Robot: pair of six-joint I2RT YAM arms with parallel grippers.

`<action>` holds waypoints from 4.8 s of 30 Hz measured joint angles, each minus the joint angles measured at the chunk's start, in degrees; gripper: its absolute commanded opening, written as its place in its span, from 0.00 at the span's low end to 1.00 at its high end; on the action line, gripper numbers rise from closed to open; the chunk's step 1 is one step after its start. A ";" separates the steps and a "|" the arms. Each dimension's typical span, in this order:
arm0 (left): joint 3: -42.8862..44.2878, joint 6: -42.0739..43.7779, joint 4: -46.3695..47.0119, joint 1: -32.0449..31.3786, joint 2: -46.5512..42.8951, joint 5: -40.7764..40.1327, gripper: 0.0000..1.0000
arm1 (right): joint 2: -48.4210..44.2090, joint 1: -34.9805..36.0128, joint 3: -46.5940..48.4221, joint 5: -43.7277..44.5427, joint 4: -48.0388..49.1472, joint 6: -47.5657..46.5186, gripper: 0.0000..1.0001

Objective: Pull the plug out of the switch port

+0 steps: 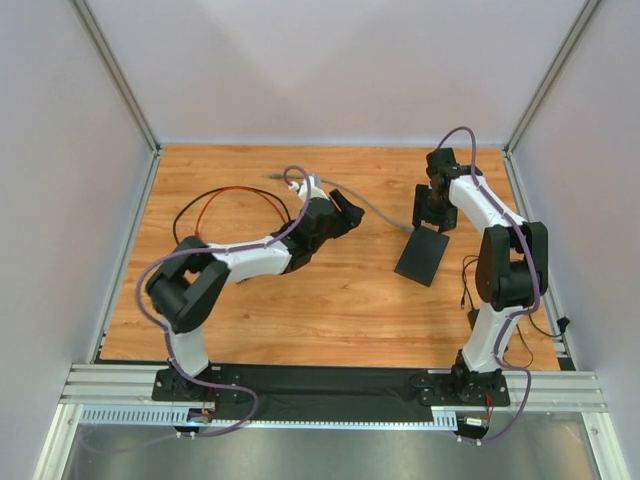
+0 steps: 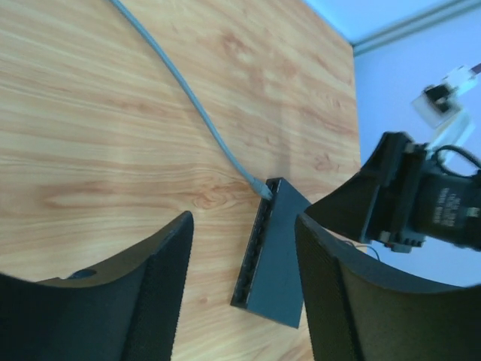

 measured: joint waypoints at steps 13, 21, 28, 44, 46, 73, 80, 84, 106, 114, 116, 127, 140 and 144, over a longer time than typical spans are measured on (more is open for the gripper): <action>12.85 -9.68 17.62 -4.07 29.14 11.26 0.46 | 4.42 -2.16 6.16 -1.51 -0.74 0.50 0.61; 19.28 -14.71 16.79 -6.91 31.10 8.98 0.49 | 6.99 -2.56 6.67 -1.49 -1.62 0.50 0.61; 21.07 -17.27 12.48 -7.78 31.91 5.84 0.51 | 8.35 -3.04 7.50 -1.25 -2.86 0.44 0.61; 27.52 -22.75 5.90 -8.04 37.51 2.54 0.48 | 13.62 -3.34 14.88 -0.13 -5.99 -0.31 0.59; 28.87 -23.39 4.96 -8.04 38.01 2.19 0.48 | 13.94 -3.34 14.99 0.13 -6.47 -0.44 0.59; 34.77 -28.04 -0.11 -8.26 41.40 0.66 0.38 | 18.88 -3.37 18.43 -4.59 -7.56 -1.49 0.53; 33.94 -30.08 -1.68 -8.26 40.44 0.59 0.38 | 18.49 -3.76 14.56 -7.45 -5.22 -1.44 0.53; 33.40 -30.73 -1.79 -8.26 40.11 0.59 0.38 | 17.62 -3.78 13.11 -8.17 -4.68 -1.42 0.53; 30.80 -30.75 -0.48 -8.79 38.84 1.27 0.35 | 17.09 -3.76 13.70 -8.00 -4.87 -0.52 0.54; 31.19 -31.01 -1.40 -9.05 38.86 1.42 0.29 | 16.55 -3.76 13.68 -8.00 -4.87 -0.50 0.54; 31.43 -31.52 -1.79 -9.07 38.97 1.27 0.29 | 16.33 -3.76 13.62 -8.02 -4.85 -0.39 0.54; 31.98 -33.48 -0.26 -9.14 39.93 1.20 0.13 | 15.67 -3.54 11.96 -7.41 -4.07 -0.35 0.54; 29.22 -31.71 6.10 -9.18 40.22 1.18 0.00 | 10.69 -2.34 8.74 -1.01 -4.52 0.07 1.00; 28.76 -31.19 7.15 -9.22 40.22 0.94 0.00 | 10.69 -1.95 8.63 -0.37 -4.72 0.04 1.00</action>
